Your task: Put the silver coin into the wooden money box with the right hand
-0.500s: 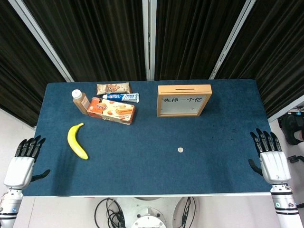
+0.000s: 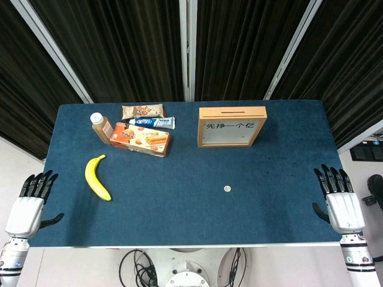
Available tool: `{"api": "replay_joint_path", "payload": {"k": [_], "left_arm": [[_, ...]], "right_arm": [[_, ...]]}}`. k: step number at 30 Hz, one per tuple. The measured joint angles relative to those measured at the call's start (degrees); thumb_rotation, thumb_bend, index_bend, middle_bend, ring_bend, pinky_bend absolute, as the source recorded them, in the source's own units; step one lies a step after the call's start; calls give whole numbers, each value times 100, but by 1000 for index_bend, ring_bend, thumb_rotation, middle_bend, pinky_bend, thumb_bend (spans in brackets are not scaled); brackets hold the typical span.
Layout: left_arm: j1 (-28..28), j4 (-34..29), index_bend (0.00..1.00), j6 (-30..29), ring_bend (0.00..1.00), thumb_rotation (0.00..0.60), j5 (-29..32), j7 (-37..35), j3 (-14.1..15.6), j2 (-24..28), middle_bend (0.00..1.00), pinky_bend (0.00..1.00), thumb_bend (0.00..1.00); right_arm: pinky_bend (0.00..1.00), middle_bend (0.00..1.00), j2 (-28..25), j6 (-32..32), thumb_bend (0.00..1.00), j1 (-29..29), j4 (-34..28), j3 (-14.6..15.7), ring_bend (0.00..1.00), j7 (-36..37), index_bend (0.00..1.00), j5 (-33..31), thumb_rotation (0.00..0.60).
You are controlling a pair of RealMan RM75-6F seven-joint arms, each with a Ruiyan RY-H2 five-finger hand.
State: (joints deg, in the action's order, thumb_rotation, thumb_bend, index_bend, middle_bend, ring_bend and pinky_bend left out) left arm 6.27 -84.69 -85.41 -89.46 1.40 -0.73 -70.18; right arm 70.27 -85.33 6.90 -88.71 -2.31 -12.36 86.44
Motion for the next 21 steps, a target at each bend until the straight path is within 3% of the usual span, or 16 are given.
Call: {"api": "replay_joint_path", "payload": {"k": [9, 16, 21], "left_arm": [[17, 79, 26, 16, 0, 600, -34, -37, 29, -103, 0, 0, 117], [-42, 57, 26, -30, 0, 600, -25, -20, 67, -57, 0, 0, 117], [-55, 64, 26, -19, 0, 600, 10, -51, 67, -50, 0, 0, 118]], "right_arm": [[0, 0, 151, 847, 177, 496, -142, 9, 0, -575, 0, 80, 600], [0, 0, 675, 1700, 185, 1134, -106, 7, 0, -1078, 4, 178, 600], [0, 0, 1130, 2104, 206, 1470, 154, -81, 0, -1244, 114, 94, 600]]}}
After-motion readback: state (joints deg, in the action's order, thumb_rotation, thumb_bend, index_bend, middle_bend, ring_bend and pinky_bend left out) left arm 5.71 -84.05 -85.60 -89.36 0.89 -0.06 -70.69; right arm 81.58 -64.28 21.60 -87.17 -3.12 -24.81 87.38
